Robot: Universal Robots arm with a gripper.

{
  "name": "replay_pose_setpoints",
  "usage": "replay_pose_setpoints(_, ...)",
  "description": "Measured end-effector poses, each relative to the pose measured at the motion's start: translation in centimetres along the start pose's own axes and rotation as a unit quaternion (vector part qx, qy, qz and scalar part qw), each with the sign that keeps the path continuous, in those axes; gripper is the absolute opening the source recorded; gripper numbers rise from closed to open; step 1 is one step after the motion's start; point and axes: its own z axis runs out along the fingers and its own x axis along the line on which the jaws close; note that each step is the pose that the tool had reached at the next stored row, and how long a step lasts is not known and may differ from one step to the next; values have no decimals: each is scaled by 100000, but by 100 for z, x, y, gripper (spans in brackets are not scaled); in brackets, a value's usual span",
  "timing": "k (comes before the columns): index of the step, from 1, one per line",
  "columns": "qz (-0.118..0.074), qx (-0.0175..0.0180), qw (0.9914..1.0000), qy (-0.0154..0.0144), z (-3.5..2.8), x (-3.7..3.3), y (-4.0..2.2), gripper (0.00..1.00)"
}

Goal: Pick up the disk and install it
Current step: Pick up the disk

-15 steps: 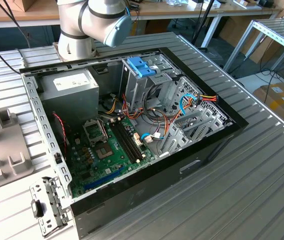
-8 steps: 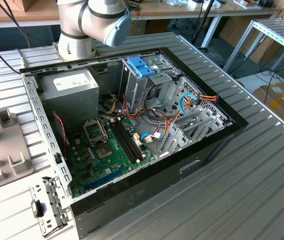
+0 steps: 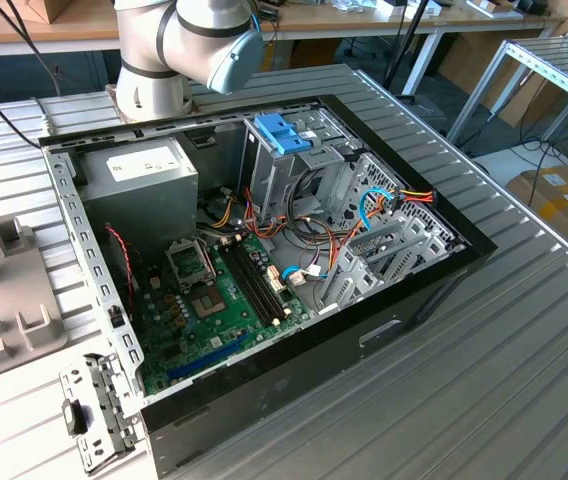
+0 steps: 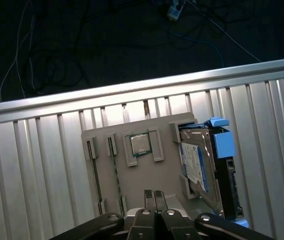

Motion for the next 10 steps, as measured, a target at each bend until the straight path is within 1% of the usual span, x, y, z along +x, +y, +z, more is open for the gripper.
replay_pose_setpoints(10, -876, -22, 99996, 39, 1, 0, 0, 11)
